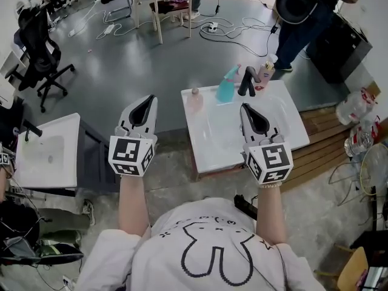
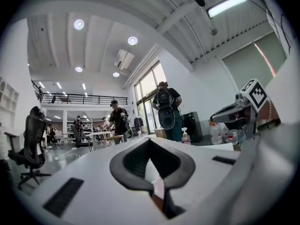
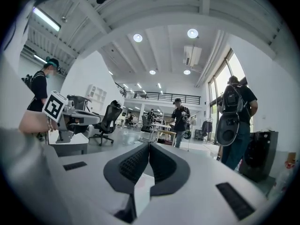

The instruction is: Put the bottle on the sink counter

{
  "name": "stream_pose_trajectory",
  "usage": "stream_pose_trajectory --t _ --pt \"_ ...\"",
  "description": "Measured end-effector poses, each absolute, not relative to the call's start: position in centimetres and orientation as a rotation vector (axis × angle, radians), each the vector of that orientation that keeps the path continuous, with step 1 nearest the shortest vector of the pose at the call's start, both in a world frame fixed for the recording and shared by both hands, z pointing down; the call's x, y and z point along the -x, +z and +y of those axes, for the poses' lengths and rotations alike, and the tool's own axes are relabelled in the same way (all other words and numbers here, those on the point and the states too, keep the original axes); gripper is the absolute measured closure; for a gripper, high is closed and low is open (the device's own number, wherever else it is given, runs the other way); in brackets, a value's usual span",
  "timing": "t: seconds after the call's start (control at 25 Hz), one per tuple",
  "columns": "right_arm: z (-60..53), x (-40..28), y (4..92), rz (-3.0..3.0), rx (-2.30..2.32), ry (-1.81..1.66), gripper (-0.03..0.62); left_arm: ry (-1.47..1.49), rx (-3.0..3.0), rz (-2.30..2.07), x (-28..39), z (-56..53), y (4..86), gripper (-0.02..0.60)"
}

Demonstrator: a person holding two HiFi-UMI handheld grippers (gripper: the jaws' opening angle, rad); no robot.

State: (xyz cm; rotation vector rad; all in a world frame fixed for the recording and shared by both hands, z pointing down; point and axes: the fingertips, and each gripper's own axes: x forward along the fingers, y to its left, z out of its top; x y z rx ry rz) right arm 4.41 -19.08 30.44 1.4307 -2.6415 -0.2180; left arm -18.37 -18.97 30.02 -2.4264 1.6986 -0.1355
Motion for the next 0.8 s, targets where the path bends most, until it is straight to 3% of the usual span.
stream_pose_trajectory --t 0.8 --pt "-18.1 -4.1 28.8 -2.617 -1.475 -0.311 0.566 -0.086 2.418 1.669 18.6 -18.5 28.6 0.573"
